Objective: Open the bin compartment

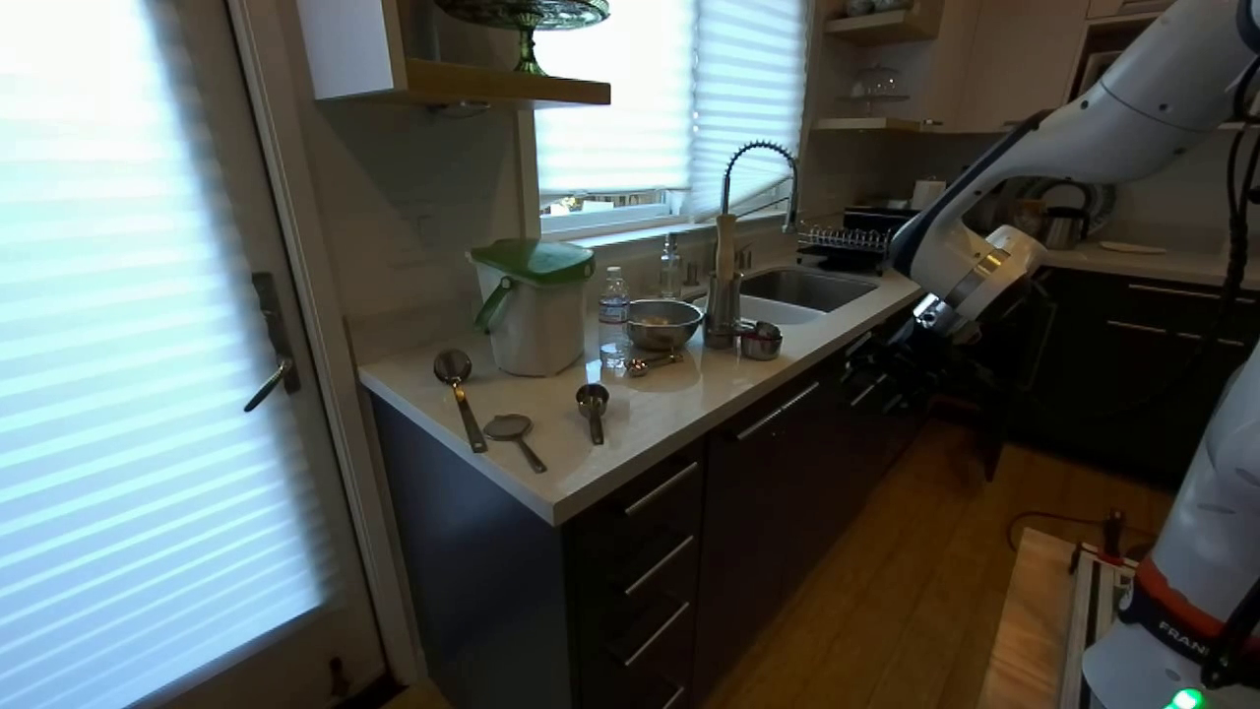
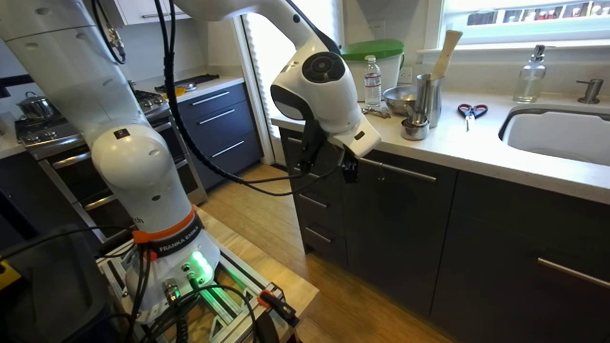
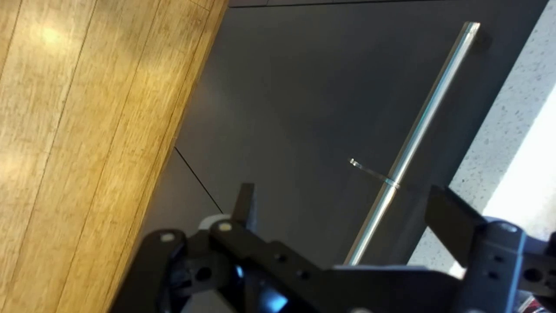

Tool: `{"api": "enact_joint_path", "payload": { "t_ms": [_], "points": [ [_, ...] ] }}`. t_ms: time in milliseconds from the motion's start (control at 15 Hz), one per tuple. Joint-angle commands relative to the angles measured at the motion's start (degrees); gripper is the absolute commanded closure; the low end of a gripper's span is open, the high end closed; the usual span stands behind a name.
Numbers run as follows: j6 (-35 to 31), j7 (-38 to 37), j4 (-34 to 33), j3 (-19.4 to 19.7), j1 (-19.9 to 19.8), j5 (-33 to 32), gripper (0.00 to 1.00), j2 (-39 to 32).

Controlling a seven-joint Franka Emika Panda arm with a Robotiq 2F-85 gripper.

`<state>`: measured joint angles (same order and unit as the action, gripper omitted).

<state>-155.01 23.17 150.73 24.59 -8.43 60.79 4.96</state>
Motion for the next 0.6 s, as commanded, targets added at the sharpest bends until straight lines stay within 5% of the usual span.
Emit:
{"api": "enact_joint_path", "payload": {
  "t_ms": [0,533],
  "points": [
    [-0.1,3.7,-5.7,0.8,0.5,10.6,0.00,-5.8],
    [-0.3,11.6,-16.3,-0.2,-1.0,31.0,0.00,-19.0]
  ]
}}
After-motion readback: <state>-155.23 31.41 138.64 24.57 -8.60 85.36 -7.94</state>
